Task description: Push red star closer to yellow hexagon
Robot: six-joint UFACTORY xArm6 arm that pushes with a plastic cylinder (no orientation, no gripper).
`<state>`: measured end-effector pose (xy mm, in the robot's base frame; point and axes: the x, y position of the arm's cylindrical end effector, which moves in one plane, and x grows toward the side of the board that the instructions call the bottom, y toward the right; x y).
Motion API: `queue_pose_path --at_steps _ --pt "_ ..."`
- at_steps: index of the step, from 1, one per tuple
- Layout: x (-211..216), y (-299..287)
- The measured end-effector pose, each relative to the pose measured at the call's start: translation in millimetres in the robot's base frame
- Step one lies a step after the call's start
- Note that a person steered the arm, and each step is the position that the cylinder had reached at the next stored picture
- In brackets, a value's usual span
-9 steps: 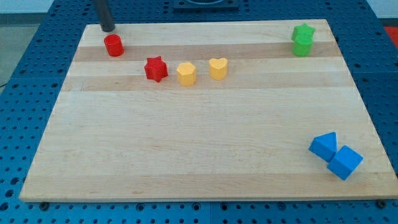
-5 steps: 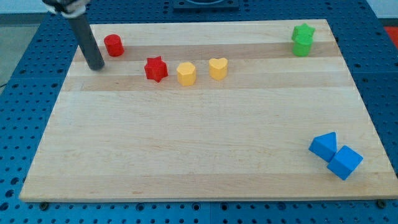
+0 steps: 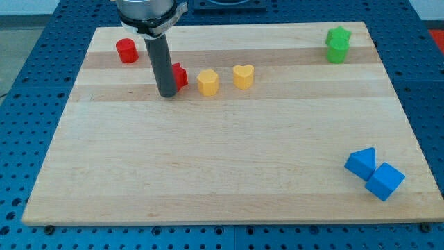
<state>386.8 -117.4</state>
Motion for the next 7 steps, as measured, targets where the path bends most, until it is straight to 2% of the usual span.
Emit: queue_pose_path --at_steps 2,3,4,5,7 --pt "-4 -42" --pt "-35 -40" --pt "-35 -39" --pt "-36 -8" --pt "-29 -8"
